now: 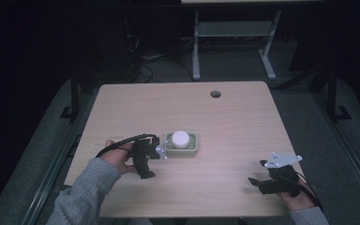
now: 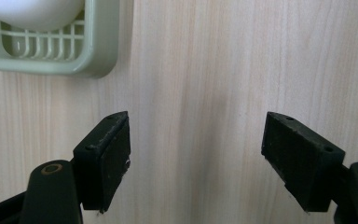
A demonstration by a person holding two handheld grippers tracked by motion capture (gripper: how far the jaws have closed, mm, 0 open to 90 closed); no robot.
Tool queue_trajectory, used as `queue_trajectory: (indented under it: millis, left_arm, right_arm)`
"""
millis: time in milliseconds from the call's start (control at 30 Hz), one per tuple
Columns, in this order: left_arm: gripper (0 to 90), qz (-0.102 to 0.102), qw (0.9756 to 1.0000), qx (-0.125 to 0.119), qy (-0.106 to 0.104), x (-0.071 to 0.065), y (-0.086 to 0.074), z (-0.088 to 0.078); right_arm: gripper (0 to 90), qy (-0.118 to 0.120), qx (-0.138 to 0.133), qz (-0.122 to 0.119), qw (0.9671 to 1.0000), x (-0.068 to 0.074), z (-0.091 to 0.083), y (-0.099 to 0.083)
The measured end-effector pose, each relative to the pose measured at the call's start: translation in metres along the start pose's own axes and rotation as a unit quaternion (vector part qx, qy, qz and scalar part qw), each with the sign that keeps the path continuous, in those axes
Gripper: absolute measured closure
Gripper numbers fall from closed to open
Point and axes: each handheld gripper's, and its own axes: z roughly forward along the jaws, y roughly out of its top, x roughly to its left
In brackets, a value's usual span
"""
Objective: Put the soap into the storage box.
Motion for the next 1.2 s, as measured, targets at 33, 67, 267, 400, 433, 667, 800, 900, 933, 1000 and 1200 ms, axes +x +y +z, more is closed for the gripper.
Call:
queue_trajectory:
  millis: [33, 67, 267, 400, 433, 667, 800, 900, 933, 1000, 1200]
  left_arm:
    - [23.7, -0.001, 1.0, -0.001, -0.001, -0.001, -0.001, 0.0]
    - [23.7, 0.0, 1.0, -0.002, 0.0, -0.001, -0.001, 0.0]
    - [23.7, 0.0, 1.0, -0.004, 0.001, -0.007, -0.006, 0.003]
    - [23.7, 0.0, 1.0, -0.003, 0.001, -0.011, -0.01, 0.004]
    - [23.7, -0.003, 1.0, -0.006, 0.003, -0.013, -0.011, 0.004]
    - [23.7, -0.001, 0.9999, -0.013, 0.004, -0.02, -0.018, 0.007]
    - [23.7, -0.001, 0.9999, -0.011, 0.003, -0.024, -0.022, 0.009]
    - [23.7, -0.006, 0.9999, -0.014, 0.002, -0.027, -0.025, 0.011]
    - [23.6, -0.007, 0.9999, -0.013, 0.003, -0.028, -0.026, 0.011]
    - [23.7, -0.008, 0.9998, -0.015, 0.004, -0.03, -0.029, 0.011]
    - [23.7, -0.013, 0.9997, -0.019, 0.003, -0.036, -0.036, 0.014]
  right_arm:
    - [21.5, -0.002, -0.001, -0.002, 1.0, -0.001, 0.0, 0.0]
    - [21.5, -0.003, -0.003, -0.003, 1.0, -0.001, 0.0, -0.001]
    - [21.5, -0.006, -0.001, -0.002, 1.0, -0.002, -0.001, -0.001]
    - [21.5, -0.008, 0.002, -0.001, 1.0, -0.002, -0.001, -0.002]
    - [21.5, -0.007, 0.002, -0.001, 1.0, -0.002, -0.001, -0.002]
    - [21.5, -0.01, 0.003, -0.001, 0.9999, -0.002, -0.001, -0.002]
    - [21.4, -0.012, 0.004, -0.002, 0.9999, -0.002, -0.001, -0.002]
    - [21.4, -0.013, 0.004, -0.001, 0.9999, -0.002, -0.001, -0.002]
    - [21.4, -0.013, 0.004, -0.001, 0.9999, -0.002, -0.001, -0.002]
    - [21.4, -0.011, 0.003, -0.001, 0.9999, -0.002, -0.001, -0.002]
    - [21.4, -0.014, 0.002, -0.002, 0.9999, -0.002, -0.002, -0.002]
